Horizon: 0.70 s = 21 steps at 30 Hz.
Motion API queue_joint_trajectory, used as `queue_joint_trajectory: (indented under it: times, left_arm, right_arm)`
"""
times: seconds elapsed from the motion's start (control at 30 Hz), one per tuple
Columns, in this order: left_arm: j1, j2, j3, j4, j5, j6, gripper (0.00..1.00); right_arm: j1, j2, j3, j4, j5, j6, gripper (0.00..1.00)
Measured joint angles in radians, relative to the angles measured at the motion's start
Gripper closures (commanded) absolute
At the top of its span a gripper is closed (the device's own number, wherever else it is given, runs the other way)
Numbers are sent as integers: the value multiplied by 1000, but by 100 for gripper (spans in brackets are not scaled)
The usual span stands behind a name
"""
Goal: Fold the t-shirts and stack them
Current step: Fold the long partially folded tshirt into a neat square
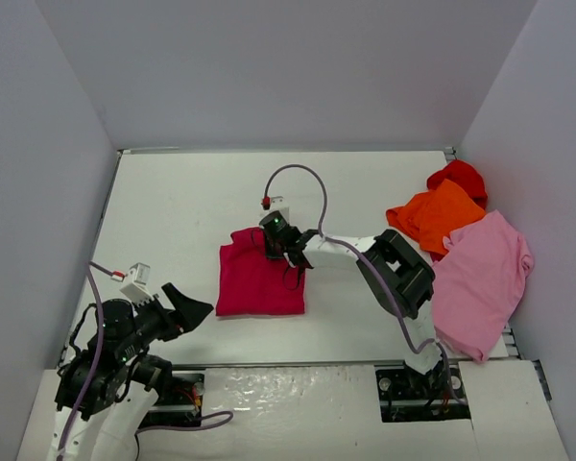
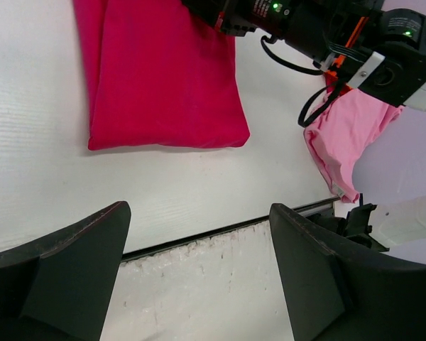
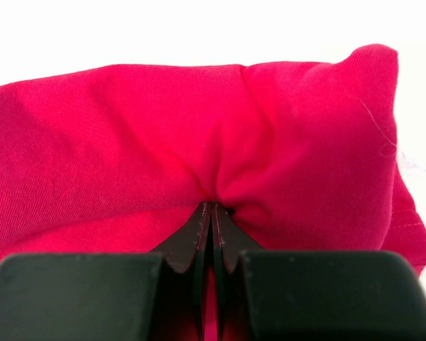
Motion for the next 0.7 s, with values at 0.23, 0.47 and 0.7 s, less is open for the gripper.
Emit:
queue_joint_trajectory:
  times: [0.23, 0.47, 0.7]
  left_arm:
    - [0, 60, -6, 7, -30, 15, 3]
    - [-1, 198, 2, 79, -14, 38, 3]
    - [-1, 237, 2, 164, 25, 42, 3]
  right_arm:
    - [77, -83, -49, -48, 131, -18, 44]
    - [99, -256, -52, -137, 142, -30, 40]
    - [84, -439, -142, -138, 93, 35, 38]
